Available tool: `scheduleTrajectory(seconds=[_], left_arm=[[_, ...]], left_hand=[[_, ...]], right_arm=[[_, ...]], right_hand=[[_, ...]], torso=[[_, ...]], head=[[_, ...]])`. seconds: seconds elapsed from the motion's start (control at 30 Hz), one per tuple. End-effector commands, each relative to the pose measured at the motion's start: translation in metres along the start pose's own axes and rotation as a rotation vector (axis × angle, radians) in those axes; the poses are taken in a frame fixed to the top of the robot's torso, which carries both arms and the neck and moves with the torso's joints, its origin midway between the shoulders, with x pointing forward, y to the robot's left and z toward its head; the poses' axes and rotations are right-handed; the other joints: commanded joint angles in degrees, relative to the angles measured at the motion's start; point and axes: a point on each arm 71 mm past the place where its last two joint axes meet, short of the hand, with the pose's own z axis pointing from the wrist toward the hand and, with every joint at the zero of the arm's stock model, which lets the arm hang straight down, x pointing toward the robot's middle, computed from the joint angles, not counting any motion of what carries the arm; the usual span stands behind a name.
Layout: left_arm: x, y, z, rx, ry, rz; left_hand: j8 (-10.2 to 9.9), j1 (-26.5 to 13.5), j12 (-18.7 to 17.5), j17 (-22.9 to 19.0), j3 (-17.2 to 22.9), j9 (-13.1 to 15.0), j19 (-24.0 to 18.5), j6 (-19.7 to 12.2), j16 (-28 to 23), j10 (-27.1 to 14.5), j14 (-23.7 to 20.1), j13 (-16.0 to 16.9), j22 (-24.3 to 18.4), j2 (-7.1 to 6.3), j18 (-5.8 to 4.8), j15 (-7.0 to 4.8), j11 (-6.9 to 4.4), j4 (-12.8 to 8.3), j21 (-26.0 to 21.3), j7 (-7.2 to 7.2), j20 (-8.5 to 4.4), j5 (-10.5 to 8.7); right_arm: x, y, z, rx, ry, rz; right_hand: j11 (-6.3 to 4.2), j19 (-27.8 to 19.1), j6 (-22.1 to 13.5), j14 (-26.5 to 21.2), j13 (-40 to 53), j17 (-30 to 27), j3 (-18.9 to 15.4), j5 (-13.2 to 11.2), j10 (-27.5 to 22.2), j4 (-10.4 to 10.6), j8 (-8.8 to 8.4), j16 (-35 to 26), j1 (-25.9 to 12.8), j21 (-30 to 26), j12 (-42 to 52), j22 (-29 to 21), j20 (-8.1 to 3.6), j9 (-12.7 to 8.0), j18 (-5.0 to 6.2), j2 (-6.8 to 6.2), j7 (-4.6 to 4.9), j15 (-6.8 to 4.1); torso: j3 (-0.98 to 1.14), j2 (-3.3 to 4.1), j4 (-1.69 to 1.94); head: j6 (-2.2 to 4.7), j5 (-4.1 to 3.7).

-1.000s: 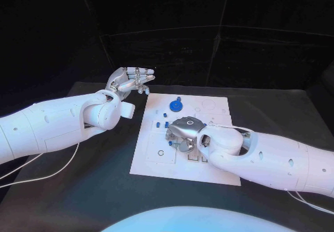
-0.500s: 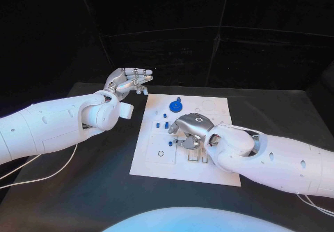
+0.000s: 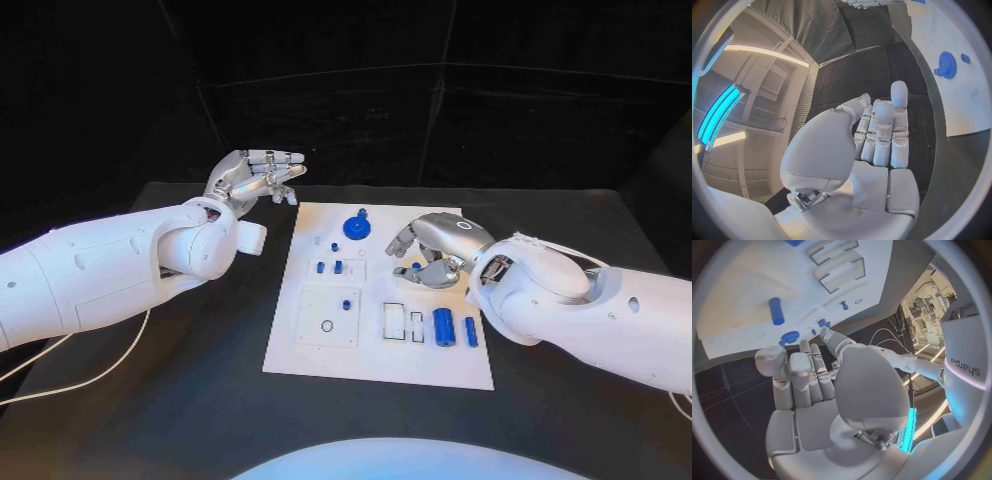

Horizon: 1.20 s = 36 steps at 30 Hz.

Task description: Assemble the parts on the task board

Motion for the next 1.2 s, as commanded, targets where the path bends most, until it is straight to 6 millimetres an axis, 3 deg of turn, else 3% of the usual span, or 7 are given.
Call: scheduleTrajectory(seconds=[0.03, 0.27, 0.53, 0.73, 1.2], left_arm=[[0.002, -0.001, 0.001, 0.007, 0.010, -0.008], [0.005, -0.001, 0.002, 0.008, 0.017, -0.011], [0.007, -0.001, 0.003, 0.009, 0.024, -0.014], [0.008, -0.001, 0.003, 0.010, 0.027, -0.016], [0.009, -0.001, 0.002, 0.005, 0.038, -0.022]], left_hand=[[0.2, 0.5, 0.3, 0.0, -0.1, 0.0, -0.5, 0.1, -0.1, -0.5, -0.3, -0.1, -0.1, -0.15, 0.81, -0.03, -0.04, -0.4, -0.2, 0.43, -0.03, 0.10], [0.2, 0.5, 0.3, 0.0, -0.1, 0.0, -0.5, 0.1, -0.1, -0.5, -0.3, -0.1, -0.1, -0.15, 0.81, -0.03, -0.04, -0.4, -0.2, 0.43, -0.03, 0.10], [0.2, 0.5, 0.3, -0.1, -0.1, 0.0, -0.5, 0.1, -0.1, -0.5, -0.4, -0.1, -0.1, -0.15, 0.81, -0.03, -0.05, -0.4, -0.2, 0.43, -0.03, 0.09], [0.3, 0.6, 0.4, -0.2, -0.1, -0.1, -0.5, 0.2, -0.1, -0.5, -0.4, -0.1, -0.1, -0.14, 0.81, -0.04, -0.06, -0.4, -0.2, 0.42, -0.03, 0.09], [0.3, 0.6, 0.4, -0.1, 0.0, -0.1, -0.5, 0.2, 0.0, -0.5, -0.4, -0.1, -0.1, -0.12, 0.81, -0.04, -0.06, -0.4, -0.2, 0.42, -0.04, 0.09]], right_arm=[[0.001, -0.015, -0.003, 0.086, 0.098, 0.003], [0.000, -0.032, -0.006, 0.134, 0.157, -0.046], [0.006, -0.034, 0.000, 0.145, 0.223, -0.060], [0.009, -0.031, 0.005, 0.139, 0.230, -0.059], [0.010, -0.027, 0.011, 0.125, 0.217, -0.054]], right_hand=[[0.08, -0.5, -0.7, 0.3, -0.1, -1.5, -1.2, 0.2, -1.5, 0.0, -0.28, -0.8, 0.2, -1.3, -0.5, -2.0, 0.04, 0.0, -0.58, -0.77, 0.02, 0.13], [-0.06, -1.2, -2.2, -0.3, 0.0, -2.8, -4.3, 0.2, -3.6, 0.0, -0.34, -1.6, 1.2, -2.5, -0.4, -3.4, 0.06, -0.1, -0.34, -0.51, -0.24, 0.09], [-0.20, -1.1, -2.7, -0.3, 0.1, -3.0, -6.3, 0.8, -4.5, 0.3, -0.26, -1.4, 2.1, -2.8, 0.1, -3.7, -0.13, 0.0, -0.28, 0.49, -0.44, -0.05], [-0.29, -0.4, -2.1, 0.1, 0.1, -2.7, -6.3, 1.1, -3.3, 0.3, -0.04, -0.9, 3.1, -2.2, 1.2, -2.8, -0.24, 0.1, -0.48, 1.84, -0.44, -0.19], [-1.17, 2.0, 0.0, 1.0, 0.1, -0.5, -4.1, 1.2, 2.8, 0.9, 0.42, 1.3, 4.0, 1.2, 2.2, 1.9, -0.75, 0.2, -1.33, 3.66, -0.83, -0.85]], torso=[[-0.09, 0.00, 0.07], [-0.01, 0.15, 0.11], [-0.06, 0.20, 0.27], [-0.08, 0.18, 0.26], [-0.07, 0.09, 0.21]], head=[[0.64, -1.18], [1.04, -1.69], [0.94, -1.95], [0.77, -1.83], [0.51, -1.68]])
